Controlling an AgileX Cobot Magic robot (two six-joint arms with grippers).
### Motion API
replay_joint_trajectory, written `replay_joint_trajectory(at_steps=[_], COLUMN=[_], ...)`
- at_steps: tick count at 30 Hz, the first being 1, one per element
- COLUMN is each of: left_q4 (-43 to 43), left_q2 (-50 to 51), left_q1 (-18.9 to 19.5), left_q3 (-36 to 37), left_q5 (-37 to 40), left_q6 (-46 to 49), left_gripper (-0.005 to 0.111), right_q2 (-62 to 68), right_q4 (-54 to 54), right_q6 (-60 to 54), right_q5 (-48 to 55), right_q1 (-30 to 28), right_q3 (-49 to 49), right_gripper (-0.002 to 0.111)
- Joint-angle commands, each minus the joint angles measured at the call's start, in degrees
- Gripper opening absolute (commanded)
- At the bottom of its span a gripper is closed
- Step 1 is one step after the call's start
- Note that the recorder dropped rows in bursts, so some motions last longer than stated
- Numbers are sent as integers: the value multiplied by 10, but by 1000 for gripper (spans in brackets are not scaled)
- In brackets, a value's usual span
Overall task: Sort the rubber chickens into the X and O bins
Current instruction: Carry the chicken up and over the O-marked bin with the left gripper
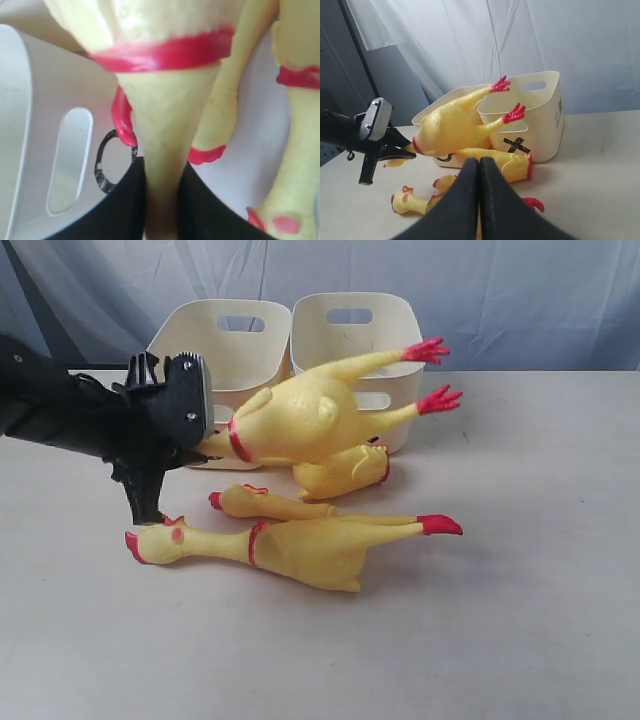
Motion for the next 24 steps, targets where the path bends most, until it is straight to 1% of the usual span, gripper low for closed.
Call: replay_joint_trajectory(at_steps=[1, 8, 12, 14, 17, 21, 24], left_q4=[-13, -13, -11, 15, 100, 267, 380], left_q2=[-36, -81, -91, -91, -91, -91, -91], left_q1=[-2, -1, -1, -1, -1, -1, -1], left_q3=[-1, -2, -12, -22, -45, -82, -112], left_q5=[5, 4, 2, 9, 43, 122, 184], left_q6=[-101, -236, -342, -403, -507, -682, -797], left_gripper=[0, 0, 0, 0, 0, 0, 0], right_q2=[3, 3, 3, 3, 3, 3, 3], right_q4=[0, 0, 0, 0, 0, 0, 0], right_q6=[-3, -3, -3, -3, -3, -3, -3], right_q5=[-3, -4, -4, -4, -4, -4, -4], right_q1=[1, 1, 1, 1, 1, 1, 1], right_q3=[-4, -4, -4, -4, -4, -4, -4], right_gripper=[-1, -1, -1, -1, -1, -1, -1])
